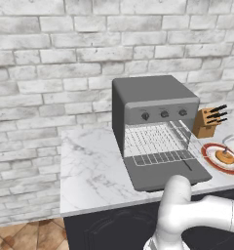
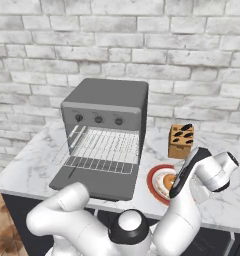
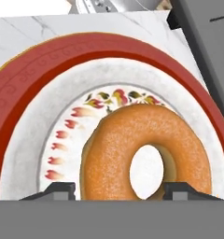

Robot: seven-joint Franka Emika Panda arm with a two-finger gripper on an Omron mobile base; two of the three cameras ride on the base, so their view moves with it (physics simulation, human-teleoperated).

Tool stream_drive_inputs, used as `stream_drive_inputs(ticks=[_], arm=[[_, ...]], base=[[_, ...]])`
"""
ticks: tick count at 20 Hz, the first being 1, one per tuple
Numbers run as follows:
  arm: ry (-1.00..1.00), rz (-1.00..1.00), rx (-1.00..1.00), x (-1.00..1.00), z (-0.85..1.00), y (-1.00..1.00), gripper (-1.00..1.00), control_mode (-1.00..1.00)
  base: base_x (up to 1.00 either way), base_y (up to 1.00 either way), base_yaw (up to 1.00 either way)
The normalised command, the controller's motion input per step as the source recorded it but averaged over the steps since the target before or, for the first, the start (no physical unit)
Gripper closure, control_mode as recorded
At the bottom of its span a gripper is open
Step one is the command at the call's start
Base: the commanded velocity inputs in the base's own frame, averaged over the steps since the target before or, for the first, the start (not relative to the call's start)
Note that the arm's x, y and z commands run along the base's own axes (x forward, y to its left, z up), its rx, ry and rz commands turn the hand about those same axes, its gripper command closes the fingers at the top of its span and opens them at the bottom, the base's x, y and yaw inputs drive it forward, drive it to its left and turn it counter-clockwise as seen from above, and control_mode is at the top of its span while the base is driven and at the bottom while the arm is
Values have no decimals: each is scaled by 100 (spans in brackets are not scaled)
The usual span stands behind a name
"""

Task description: Pick up the bagel from the plate, place it on the toaster oven rack, close the door, and set the timer.

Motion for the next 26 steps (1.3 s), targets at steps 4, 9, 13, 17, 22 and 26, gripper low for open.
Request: stream_drive_inputs(ticks=[4, 9, 13, 17, 22, 26], arm=[[-2, 9, 0, -10, -50, 0, 100, -100], [-6, 9, 0, -25, -34, 0, 100, -100], [-8, 8, 0, -26, -20, 0, 100, -100], [-11, 6, 0, -29, 9, 0, 100, -100], [-22, 6, 0, -47, 94, 17, 100, -100], [-21, 6, 0, -36, 100, 34, 100, -100]], base=[[0, 0, 0], [0, 0, 0], [0, 0, 0], [0, 0, 0], [0, 0, 0], [0, 0, 0]])
